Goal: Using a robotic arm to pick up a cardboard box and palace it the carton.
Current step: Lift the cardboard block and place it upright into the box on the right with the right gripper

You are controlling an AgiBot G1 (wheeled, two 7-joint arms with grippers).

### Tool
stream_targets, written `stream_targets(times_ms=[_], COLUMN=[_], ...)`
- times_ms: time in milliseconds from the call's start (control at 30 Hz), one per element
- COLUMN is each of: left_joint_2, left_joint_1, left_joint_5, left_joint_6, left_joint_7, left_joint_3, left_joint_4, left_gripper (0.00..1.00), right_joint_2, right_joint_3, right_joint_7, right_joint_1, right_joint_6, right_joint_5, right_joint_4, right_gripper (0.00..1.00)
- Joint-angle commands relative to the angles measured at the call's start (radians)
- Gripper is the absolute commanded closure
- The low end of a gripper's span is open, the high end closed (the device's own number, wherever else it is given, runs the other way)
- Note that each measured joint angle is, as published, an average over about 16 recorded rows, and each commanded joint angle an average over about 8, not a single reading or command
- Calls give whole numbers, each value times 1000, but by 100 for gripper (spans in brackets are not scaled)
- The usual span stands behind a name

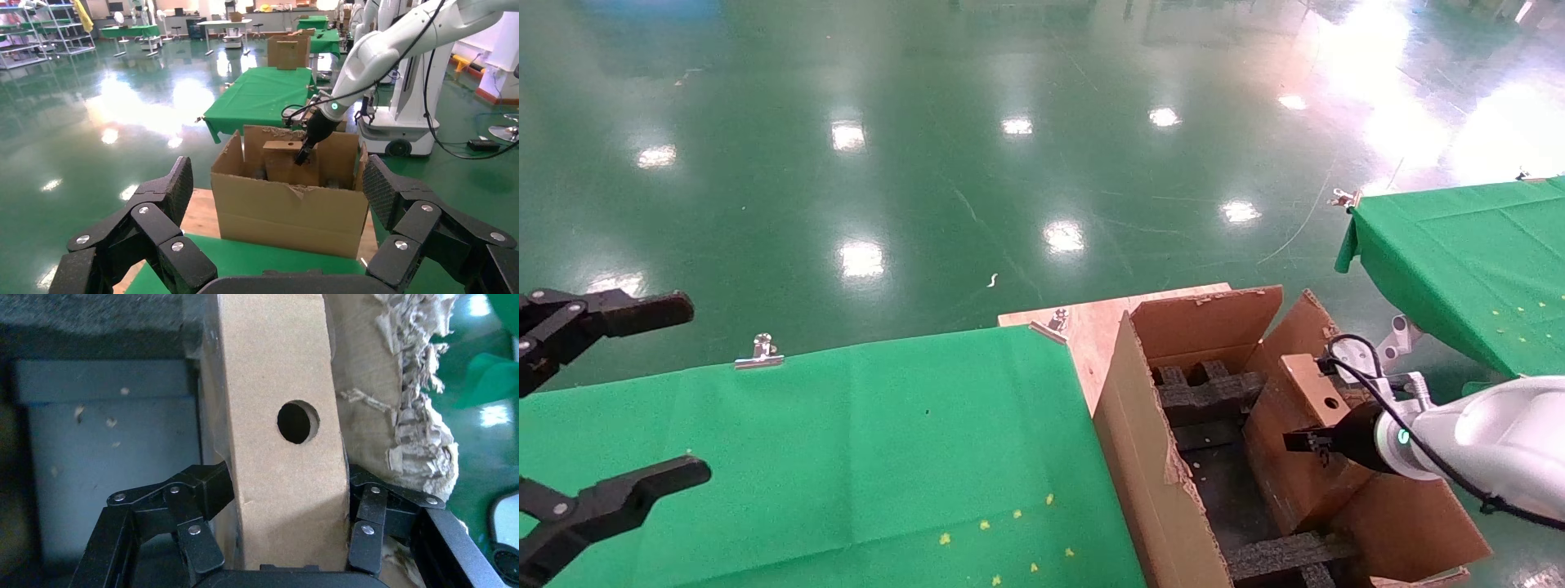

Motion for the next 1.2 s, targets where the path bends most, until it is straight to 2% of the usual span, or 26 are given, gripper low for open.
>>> stream_targets(times_ms=[33, 200, 433, 767, 1167, 1200], left_joint_2=[0, 0, 0, 0, 0, 0], left_joint_1=[0, 0, 0, 0, 0, 0], left_joint_5=[0, 0, 0, 0, 0, 0], left_joint_6=[0, 0, 0, 0, 0, 0], left_joint_7=[0, 0, 0, 0, 0, 0], left_joint_3=[0, 0, 0, 0, 0, 0], left_joint_4=[0, 0, 0, 0, 0, 0], left_gripper=[0, 0, 0, 0, 0, 0], right_joint_2=[-9, -41, -63, -81, -121, -124], right_joint_3=[-1, 0, -9, -25, -46, -48], right_joint_7=[45, 166, 234, 242, 190, 184], right_joint_1=[-17, -69, -119, -155, -176, -177], right_joint_6=[9, 2, -6, 5, 59, 64], right_joint_5=[-54, -168, -210, -214, -181, -177], right_joint_4=[-1, 4, 4, -10, -90, -97], right_gripper=[100, 100, 100, 100, 100, 97])
